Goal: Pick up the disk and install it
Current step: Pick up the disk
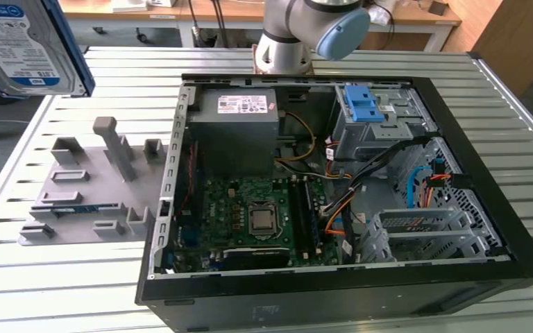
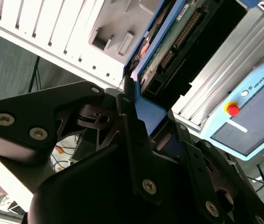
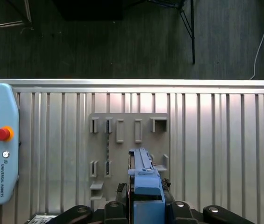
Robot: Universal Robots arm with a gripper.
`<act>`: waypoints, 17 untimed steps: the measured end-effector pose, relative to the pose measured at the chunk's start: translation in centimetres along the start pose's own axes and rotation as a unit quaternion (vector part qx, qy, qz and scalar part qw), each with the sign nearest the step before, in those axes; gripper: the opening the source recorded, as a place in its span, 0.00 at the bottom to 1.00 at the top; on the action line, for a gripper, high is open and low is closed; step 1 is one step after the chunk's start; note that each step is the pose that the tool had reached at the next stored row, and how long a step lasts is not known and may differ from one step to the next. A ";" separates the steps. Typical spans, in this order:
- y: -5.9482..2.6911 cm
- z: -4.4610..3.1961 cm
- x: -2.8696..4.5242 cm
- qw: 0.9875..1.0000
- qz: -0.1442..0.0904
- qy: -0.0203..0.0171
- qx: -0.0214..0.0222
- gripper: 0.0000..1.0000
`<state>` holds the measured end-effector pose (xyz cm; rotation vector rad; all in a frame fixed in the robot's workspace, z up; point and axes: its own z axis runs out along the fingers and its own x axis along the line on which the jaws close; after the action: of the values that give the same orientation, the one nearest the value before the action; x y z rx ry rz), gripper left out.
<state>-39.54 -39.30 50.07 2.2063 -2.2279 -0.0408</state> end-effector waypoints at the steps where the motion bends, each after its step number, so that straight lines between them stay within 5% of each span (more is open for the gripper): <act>1: -0.20 0.00 0.02 1.000 0.000 0.000 0.000 0.36; 13: -2.98 -0.07 0.25 1.000 0.000 0.000 -0.001 0.36; 17: -3.30 -0.08 0.64 1.000 0.000 0.001 -0.001 0.36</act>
<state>-36.24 -39.97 50.07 2.2045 -2.2264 -0.0418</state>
